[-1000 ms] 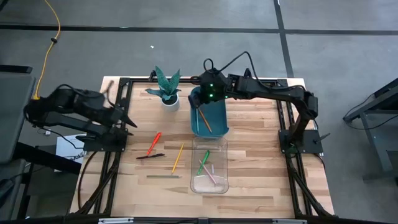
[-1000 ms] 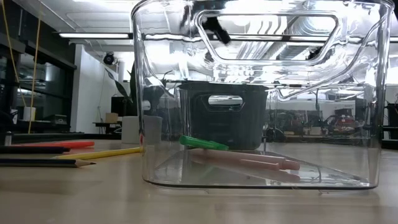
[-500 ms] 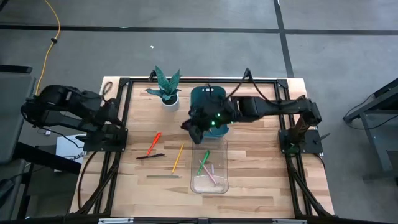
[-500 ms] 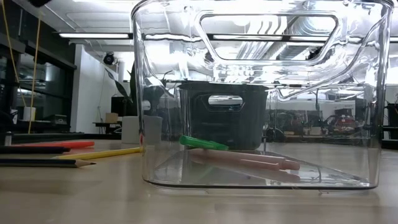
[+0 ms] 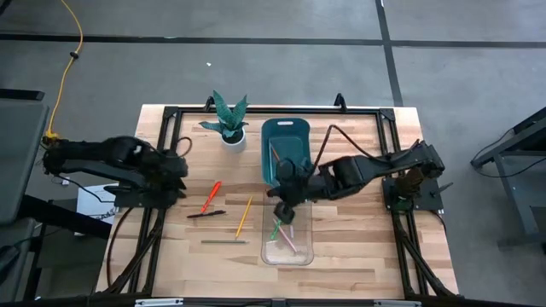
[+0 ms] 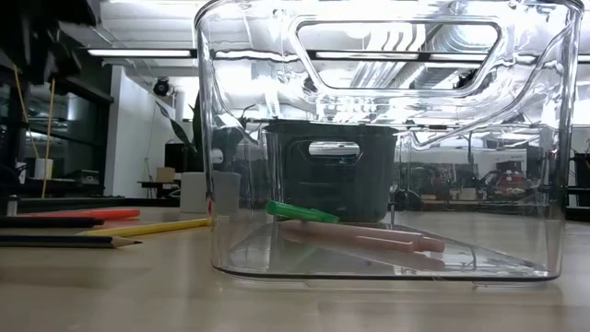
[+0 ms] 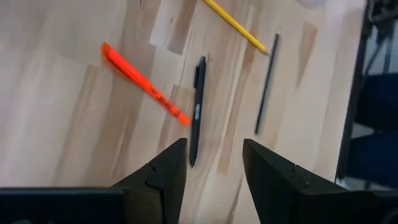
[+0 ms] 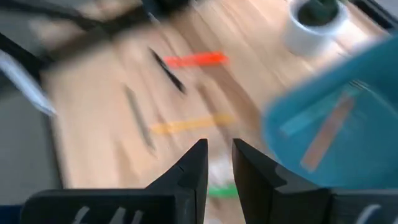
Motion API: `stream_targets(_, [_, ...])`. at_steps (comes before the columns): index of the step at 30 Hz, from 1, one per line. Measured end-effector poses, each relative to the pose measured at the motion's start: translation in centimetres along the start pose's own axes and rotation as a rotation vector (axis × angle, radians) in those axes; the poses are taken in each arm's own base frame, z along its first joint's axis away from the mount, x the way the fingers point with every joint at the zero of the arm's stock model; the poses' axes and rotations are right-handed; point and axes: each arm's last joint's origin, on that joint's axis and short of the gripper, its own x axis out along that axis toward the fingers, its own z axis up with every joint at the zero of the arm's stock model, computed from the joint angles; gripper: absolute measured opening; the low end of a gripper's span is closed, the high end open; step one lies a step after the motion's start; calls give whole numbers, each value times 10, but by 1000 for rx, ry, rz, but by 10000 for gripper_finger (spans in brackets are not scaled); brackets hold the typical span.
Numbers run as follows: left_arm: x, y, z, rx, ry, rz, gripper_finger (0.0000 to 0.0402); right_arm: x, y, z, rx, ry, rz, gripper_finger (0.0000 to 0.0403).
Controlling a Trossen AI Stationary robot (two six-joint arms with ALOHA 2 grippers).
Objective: Sort pens & pencils
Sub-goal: Put the orange pen into the transparent bin
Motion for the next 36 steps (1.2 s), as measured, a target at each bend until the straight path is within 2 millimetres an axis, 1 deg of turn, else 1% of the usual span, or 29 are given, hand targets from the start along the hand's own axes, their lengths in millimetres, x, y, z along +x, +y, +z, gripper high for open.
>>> stream_targets(4, [23,4,2,-64,-33,14,145,-7,-2,-23,-72,113,-142,64])
stream_targets(8, [36,8,5,-117,-56,88,145,-18,0,-38,-150,142,-217,64])
stream_targets(13, [45,9,9,-186,-38,148,145,-38,1,-47,-214,136,-229,64])
stream_targets(20, [60,7,21,-218,-3,187,145,-64,-3,-58,-252,114,-280,64])
stream_targets(27, [83,7,29,-250,96,268,145,-84,-3,-69,-254,90,-294,64])
stream_targets(31, [93,7,34,-311,96,291,145,-95,-1,-73,-251,64,-266,64])
stream_targets(36, [102,6,39,-391,86,297,145,-102,1,-78,-266,58,-240,64])
